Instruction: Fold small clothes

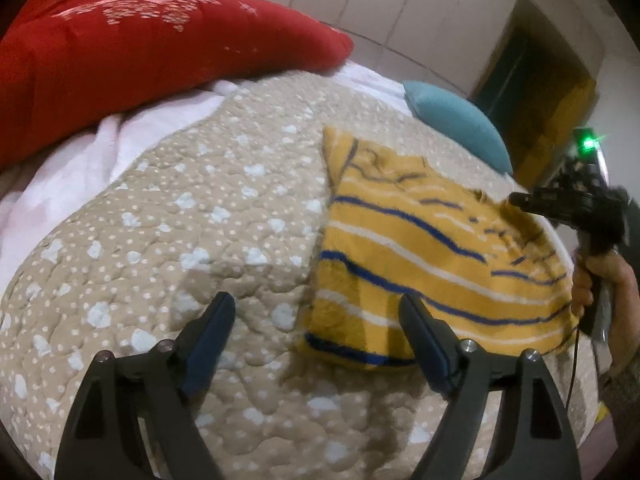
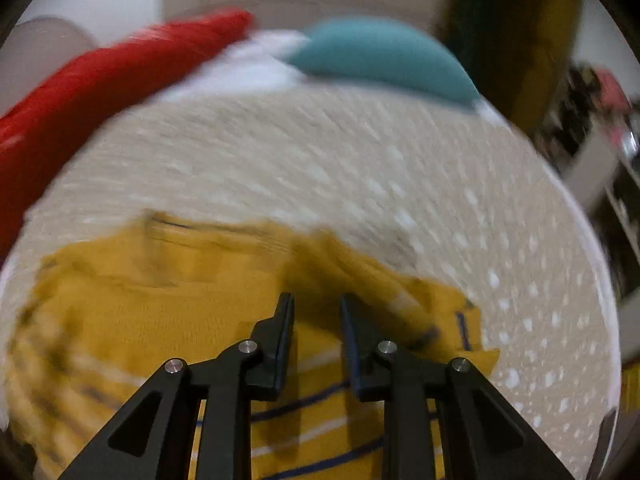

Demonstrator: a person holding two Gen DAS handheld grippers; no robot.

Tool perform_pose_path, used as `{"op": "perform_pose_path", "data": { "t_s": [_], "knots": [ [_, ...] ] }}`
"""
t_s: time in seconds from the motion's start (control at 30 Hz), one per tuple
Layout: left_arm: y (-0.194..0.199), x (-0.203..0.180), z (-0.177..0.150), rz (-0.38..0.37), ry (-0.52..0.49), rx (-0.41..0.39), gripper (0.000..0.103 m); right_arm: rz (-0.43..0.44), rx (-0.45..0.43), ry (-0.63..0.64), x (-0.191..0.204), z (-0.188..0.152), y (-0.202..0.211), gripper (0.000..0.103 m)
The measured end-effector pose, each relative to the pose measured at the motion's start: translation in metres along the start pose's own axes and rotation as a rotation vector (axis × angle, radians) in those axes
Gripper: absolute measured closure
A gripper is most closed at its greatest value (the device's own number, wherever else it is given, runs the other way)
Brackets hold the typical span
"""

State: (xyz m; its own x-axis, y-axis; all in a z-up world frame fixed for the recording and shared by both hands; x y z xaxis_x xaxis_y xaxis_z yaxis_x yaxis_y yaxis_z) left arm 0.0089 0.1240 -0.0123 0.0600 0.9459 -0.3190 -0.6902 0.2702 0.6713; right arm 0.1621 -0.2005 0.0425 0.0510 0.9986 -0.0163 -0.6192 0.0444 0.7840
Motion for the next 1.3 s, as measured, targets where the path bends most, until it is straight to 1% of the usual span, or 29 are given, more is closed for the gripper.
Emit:
{"op": "perform_pose_path", "data": {
  "t_s": [0.03,0.1,0.17,0.2,0.23,0.3,0.33,0.37,0.4,0.43,0.5,0.57,0.6,0.63,0.67,0.7,0.77,0.87,0.93,0.97,1.0,1.03,1.07,1.13,1.2,1.3],
  "knots": [
    [0.005,0.004,0.001,-0.002,0.022,-0.013,0.02,0.069,-0.013,0.037,0.022,-0.002,0.013,0.079],
    [0.013,0.01,0.003,0.004,0.053,-0.035,0.02,0.209,0.008,0.085,0.058,-0.01,0.025,0.079],
    [0.02,0.018,0.005,0.014,0.078,-0.054,0.02,0.348,0.071,0.163,0.103,-0.028,0.028,0.079],
    [0.022,0.022,0.006,0.021,0.087,-0.059,0.02,0.38,0.1,0.21,0.124,-0.037,0.024,0.079],
    [0.023,0.026,0.006,0.032,0.094,-0.061,0.02,0.386,0.123,0.255,0.141,-0.045,0.017,0.079],
    [0.024,0.032,0.005,0.047,0.106,-0.056,0.02,0.333,0.145,0.318,0.167,-0.05,-0.003,0.079],
    [0.024,0.035,0.005,0.047,0.111,-0.052,0.02,0.301,0.156,0.328,0.179,-0.047,-0.018,0.078],
    [0.025,0.037,0.005,0.048,0.114,-0.053,0.02,0.291,0.158,0.323,0.183,-0.043,-0.027,0.078],
    [0.026,0.038,0.005,0.053,0.114,-0.056,0.02,0.274,0.159,0.313,0.187,-0.035,-0.037,0.074],
    [0.027,0.039,0.005,0.063,0.11,-0.061,0.02,0.247,0.166,0.303,0.191,-0.029,-0.046,0.073],
    [0.028,0.041,0.006,0.087,0.104,-0.068,0.02,0.206,0.186,0.296,0.2,-0.016,-0.063,0.061],
    [0.03,0.044,0.006,0.1,0.105,-0.065,0.02,0.176,0.192,0.323,0.206,-0.009,-0.065,0.057],
    [0.03,0.045,0.006,0.098,0.106,-0.063,0.02,0.166,0.184,0.341,0.208,-0.005,-0.059,0.057],
    [0.03,0.045,0.006,0.097,0.107,-0.061,0.02,0.172,0.142,0.343,0.206,-0.002,-0.047,0.057],
    [0.03,0.046,0.005,0.099,0.108,-0.061,0.02,0.186,0.112,0.332,0.204,0.002,-0.037,0.057],
    [0.03,0.046,0.005,0.103,0.107,-0.061,0.02,0.22,0.087,0.293,0.196,0.003,-0.022,0.056],
    [0.031,0.045,0.006,0.12,0.101,-0.065,0.02,0.265,0.092,0.227,0.181,-0.001,-0.007,0.056],
    [0.029,0.044,0.006,0.147,0.088,-0.059,0.02,0.33,0.114,0.137,0.153,-0.025,0.012,0.056],
    [0.028,0.042,0.005,0.168,0.079,-0.054,0.02,0.343,0.136,0.111,0.139,-0.046,0.014,0.056],
    [0.028,0.04,0.004,0.18,0.07,-0.054,0.02,0.338,0.155,0.105,0.133,-0.056,0.009,0.055],
    [0.028,0.039,0.004,0.191,0.061,-0.054,0.02,0.332,0.183,0.1,0.128,-0.065,0.004,0.051],
    [0.028,0.037,0.003,0.204,0.05,-0.056,0.02,0.331,0.204,0.092,0.125,-0.073,0.001,0.05],
    [0.029,0.035,0.003,0.214,0.04,-0.059,0.02,0.352,0.208,0.067,0.115,-0.079,0.001,0.05],
    [0.03,0.032,0.002,0.23,0.022,-0.064,0.02,0.377,0.205,0.04,0.106,-0.08,0.01,0.05],
    [0.031,0.031,0.002,0.241,0.009,-0.068,0.02,0.381,0.198,0.042,0.102,-0.083,0.022,0.049],
    [0.03,0.028,0.002,0.245,0.0,-0.065,0.02,0.348,0.139,0.088,0.089,-0.091,0.042,0.048]
  ]
}}
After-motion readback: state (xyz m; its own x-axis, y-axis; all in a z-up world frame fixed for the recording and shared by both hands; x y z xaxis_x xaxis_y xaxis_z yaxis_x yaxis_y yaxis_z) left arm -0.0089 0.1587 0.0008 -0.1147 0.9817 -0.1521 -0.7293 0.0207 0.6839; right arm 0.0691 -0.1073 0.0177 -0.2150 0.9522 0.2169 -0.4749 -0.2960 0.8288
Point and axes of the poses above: each gripper's, at about its wrist camera, not at the fingertips, and y roughly against the way its jaws point, x to its left, z to its top, the point moved 3 cm from there along -y, roughly the way its jaws point, and after that the axes turned 3 degrees about -y, right-handed, at the moved point
